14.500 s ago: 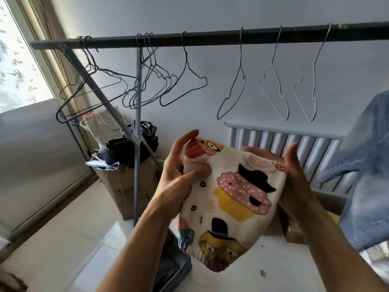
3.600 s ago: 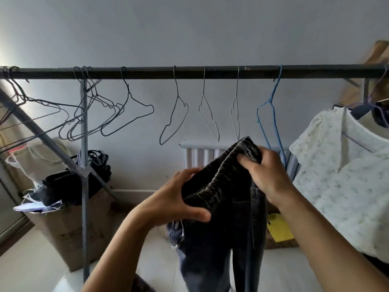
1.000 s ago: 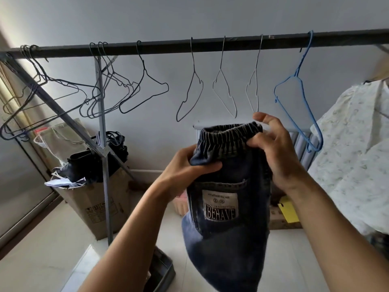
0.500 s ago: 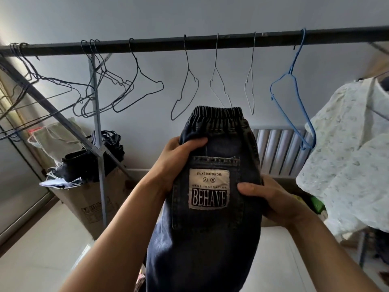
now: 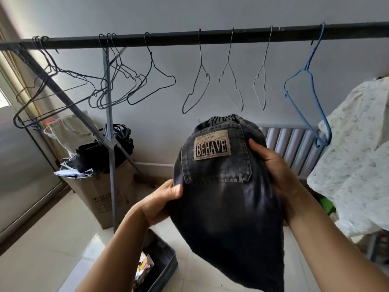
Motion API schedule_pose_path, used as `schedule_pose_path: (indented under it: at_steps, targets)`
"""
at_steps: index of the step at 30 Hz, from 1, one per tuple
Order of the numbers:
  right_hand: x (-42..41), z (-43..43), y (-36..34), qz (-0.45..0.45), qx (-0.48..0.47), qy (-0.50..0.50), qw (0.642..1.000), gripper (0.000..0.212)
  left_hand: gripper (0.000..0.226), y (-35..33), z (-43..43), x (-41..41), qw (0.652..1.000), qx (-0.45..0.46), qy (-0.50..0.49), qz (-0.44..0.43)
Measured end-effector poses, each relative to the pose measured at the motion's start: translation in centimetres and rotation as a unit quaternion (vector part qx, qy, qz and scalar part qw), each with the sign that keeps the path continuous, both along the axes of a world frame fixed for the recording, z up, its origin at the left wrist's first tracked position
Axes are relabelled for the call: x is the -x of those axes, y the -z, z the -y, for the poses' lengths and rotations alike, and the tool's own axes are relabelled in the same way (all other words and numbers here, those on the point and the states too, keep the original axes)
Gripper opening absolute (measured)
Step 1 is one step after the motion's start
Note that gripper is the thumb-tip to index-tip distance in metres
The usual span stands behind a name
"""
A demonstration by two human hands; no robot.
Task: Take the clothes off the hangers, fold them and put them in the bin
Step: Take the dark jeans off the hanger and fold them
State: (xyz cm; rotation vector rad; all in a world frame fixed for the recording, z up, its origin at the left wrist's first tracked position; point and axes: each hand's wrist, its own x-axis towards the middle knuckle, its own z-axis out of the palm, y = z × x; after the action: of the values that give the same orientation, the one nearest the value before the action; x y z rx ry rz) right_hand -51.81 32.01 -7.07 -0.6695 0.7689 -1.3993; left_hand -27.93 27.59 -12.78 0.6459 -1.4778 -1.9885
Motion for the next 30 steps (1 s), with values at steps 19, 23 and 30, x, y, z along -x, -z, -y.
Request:
schedule_pose_path:
  at_steps: [19,23,30]
  targets:
    - [-2.2,-1.6,2.3,-0.187,0.042,-0.127,0.973,0.031,0.026,-5.1,-4.3,-1.7,0.951,-0.112,-0.272,-0.095]
    - [-2.9,-0.9,1.1,-0.100,-0.009,-0.014,0.995,0.016,0.036,-5.4,-5.4,-4.0,0.953,-0.073,-0.284,-0.071]
    - [-5.1,-0.5,1.0,-0.160,0.102,-0.093,0.977,0.050,0.016,-7.2,-4.5,-6.3,0.945,0.004,-0.327,0.025]
